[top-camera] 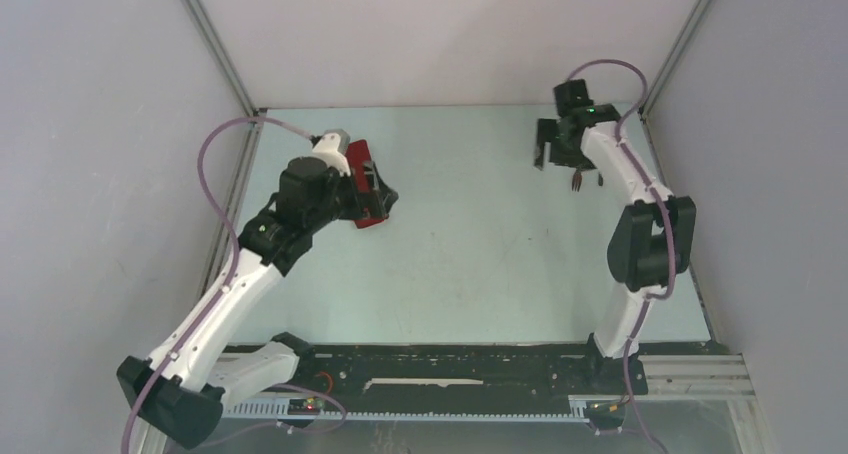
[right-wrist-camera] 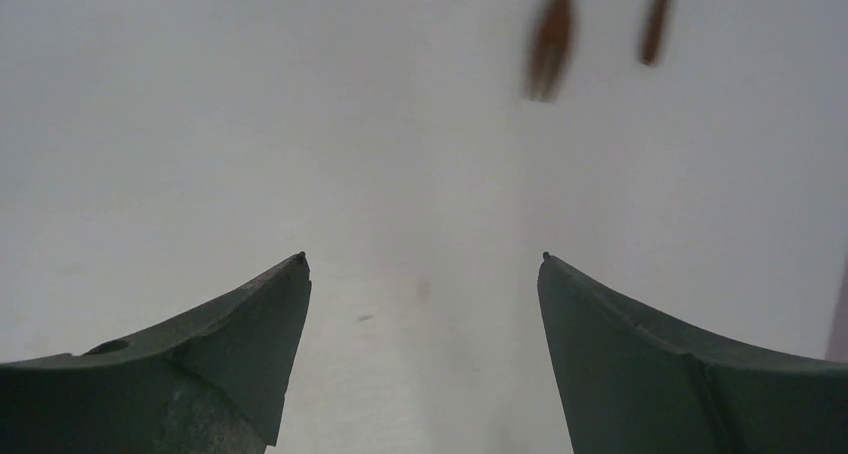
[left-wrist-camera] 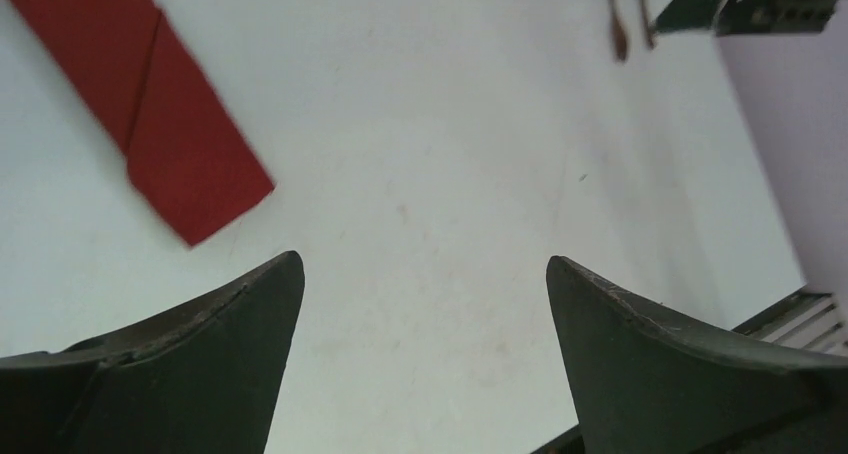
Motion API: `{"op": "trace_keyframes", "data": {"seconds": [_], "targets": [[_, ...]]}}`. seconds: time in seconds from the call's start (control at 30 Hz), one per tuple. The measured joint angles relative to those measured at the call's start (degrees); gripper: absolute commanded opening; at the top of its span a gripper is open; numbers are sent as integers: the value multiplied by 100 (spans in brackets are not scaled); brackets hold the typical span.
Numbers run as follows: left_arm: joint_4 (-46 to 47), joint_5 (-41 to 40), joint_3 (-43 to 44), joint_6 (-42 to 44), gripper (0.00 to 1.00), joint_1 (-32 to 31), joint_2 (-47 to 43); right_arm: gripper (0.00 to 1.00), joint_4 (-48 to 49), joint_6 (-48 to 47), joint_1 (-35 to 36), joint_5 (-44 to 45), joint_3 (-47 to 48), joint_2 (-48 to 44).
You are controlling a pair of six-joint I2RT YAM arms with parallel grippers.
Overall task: Fold the napkin into a case and place the utensils inside
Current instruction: Pick up the spoon from the corner of the board.
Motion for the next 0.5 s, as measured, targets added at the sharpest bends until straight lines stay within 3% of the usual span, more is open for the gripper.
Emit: {"op": "trace_keyframes", "data": {"seconds": [0.23, 0.33, 0.5], "targets": [[-463, -197, -579, 225, 100, -79, -1198, 86, -468, 42, -1823, -203, 568, 1386], [-463, -166, -579, 225, 100, -79, -1364, 79, -546, 68, -2168, -306, 1187, 1864], [-422, 114, -706, 101, 100, -76, -1200, 75, -719, -28, -2352, -553, 2894, 2876]]}}
